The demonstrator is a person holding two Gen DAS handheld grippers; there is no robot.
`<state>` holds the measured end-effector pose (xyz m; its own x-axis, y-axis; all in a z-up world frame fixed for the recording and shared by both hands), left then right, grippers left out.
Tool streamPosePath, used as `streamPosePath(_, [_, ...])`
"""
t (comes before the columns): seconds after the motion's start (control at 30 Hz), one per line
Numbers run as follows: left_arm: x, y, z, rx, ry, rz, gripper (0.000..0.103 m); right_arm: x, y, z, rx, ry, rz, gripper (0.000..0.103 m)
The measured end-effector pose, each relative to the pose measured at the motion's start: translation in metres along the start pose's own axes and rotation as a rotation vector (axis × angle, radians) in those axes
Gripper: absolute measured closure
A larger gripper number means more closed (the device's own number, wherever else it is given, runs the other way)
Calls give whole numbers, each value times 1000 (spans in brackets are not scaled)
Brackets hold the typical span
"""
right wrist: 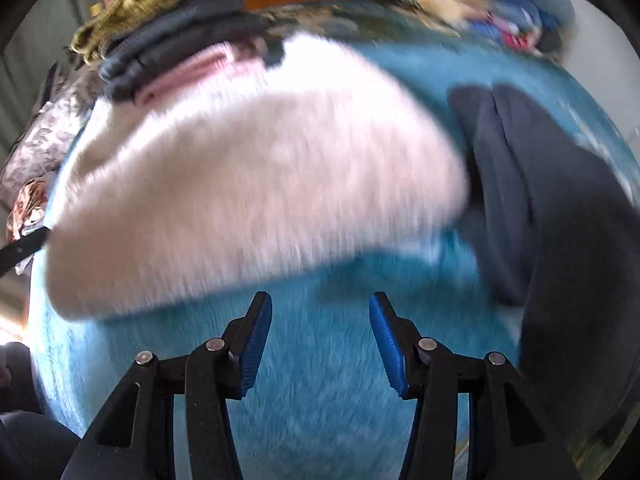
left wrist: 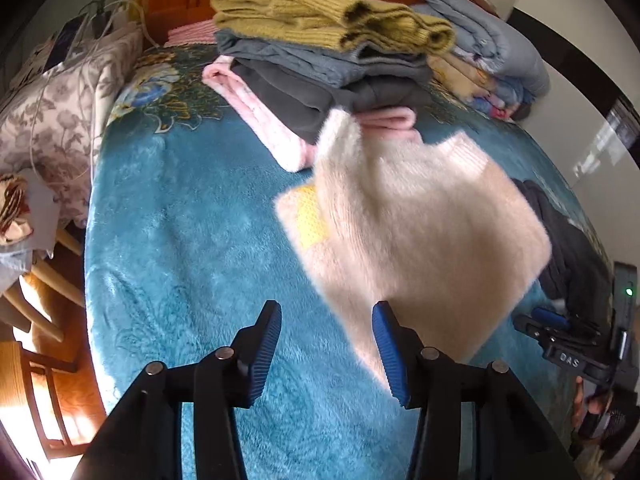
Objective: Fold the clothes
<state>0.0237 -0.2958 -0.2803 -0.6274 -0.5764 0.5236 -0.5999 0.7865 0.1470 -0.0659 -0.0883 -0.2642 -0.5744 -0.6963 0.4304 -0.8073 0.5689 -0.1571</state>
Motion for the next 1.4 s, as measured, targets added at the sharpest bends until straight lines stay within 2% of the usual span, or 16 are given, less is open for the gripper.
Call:
streamPosePath(0.13, [-20,8,2,-15,-24,89,51,-13,-9,6,-26,10,3,44])
streamPosePath(0.3, [-36,23,21,-11,-55,140,51,-10,-15,12,-64,42,-4,34])
streamPosePath(0.47, [-35,24,28,-1,-2,155,46,-7,-17,17,-103,98,17,20])
streamPosePath(0.57, [-33,21,32,-5,38,160,36,-7,-16,19,-143,143,46,12])
streamPosePath(0.9, [-37,15,28,13,118,135,32,-14,-28,14,-217,178,57,12])
streamPosePath(0.97, [-37,14,29,23,127,129,28,-17,-28,16,-223,184,63,12])
streamPosePath(1.13, [-35,5,34,76,124,91,8,-17,-34,21,-192,186,64,12])
streamPosePath(1.2, [-34,4,35,88,121,84,5,-16,-43,23,-179,185,29,12])
streamPosePath(1.3, [-34,2,37,105,118,74,0,-14,-51,27,-204,186,-5,11])
streamPosePath(1.4, [-35,2,37,103,119,66,0,-15,-47,27,-205,187,18,5])
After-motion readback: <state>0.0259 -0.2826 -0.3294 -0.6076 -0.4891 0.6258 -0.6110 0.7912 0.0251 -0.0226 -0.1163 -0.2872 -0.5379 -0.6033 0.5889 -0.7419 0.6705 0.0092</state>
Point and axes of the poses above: each gripper's, at about its wrist camera, not at the fingertips, and z roughly the way its jaws point, y to its right, x to its top, the point moved 5 cm from there along z, roughly the way its jaws point, and after that the axes turned 8 degrees about x, right-handed, at the moved point
